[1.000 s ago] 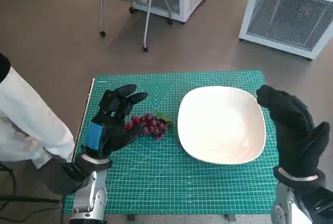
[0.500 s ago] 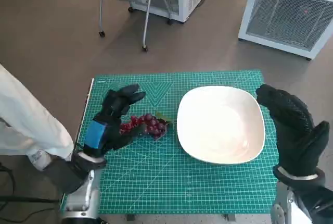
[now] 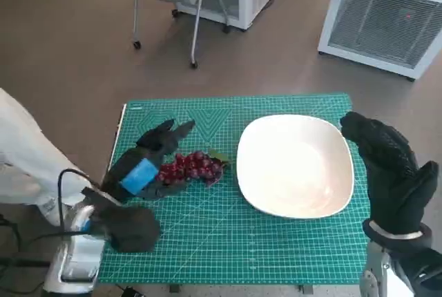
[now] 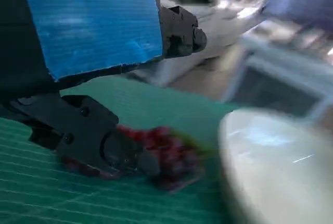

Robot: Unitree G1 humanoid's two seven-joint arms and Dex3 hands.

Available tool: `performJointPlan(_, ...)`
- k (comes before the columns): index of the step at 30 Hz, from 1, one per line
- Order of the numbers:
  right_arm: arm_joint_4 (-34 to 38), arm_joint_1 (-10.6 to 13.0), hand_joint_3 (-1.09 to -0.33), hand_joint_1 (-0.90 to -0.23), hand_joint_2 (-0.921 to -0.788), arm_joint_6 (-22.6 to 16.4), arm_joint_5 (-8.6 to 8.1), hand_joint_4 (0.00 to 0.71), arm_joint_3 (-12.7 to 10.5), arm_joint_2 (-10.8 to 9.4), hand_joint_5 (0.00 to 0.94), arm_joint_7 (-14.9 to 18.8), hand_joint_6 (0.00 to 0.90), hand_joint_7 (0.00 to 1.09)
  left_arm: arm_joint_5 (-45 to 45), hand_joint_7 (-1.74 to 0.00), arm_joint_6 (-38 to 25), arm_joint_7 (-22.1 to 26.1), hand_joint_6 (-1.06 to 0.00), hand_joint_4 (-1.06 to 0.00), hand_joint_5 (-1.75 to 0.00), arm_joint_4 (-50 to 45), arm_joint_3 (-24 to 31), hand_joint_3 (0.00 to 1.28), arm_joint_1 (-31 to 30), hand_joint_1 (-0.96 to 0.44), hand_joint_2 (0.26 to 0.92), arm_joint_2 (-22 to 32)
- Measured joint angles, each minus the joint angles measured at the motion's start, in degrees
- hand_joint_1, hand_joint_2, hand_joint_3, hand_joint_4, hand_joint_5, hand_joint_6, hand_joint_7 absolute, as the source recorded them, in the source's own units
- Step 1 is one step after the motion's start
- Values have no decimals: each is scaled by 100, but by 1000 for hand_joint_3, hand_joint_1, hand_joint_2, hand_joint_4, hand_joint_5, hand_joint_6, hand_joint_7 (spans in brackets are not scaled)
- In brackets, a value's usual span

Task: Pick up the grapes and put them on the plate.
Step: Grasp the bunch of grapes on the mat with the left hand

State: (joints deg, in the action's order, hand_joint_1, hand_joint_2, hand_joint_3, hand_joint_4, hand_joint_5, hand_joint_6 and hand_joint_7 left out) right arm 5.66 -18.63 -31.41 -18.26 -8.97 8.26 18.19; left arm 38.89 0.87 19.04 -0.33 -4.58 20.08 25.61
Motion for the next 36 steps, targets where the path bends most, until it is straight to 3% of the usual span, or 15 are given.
performJointPlan(12, 2, -4, -549, -524, -921, 5, -7, 449, -7, 0, 0, 31, 127, 526, 525, -10, -1139, 298, -245, -41, -6, 205, -752, 2, 361, -323, 733, -126)
performJointPlan(26, 2, -1, -551, -525, -921, -13, 45, 449, -24, 0, 0, 29, 123, 528, 406, -5, -1354, 360, -254, -56, -3, 783, -1081, 1, 764, -308, 737, -167)
performJointPlan(36, 101, -10, -558, -531, -921, -110, 61, 450, -25, -3, 1, 29, 122, 529, 484, -5, -1502, 56, -262, -57, -1, 1807, -1413, 1, 1336, -288, 738, -356)
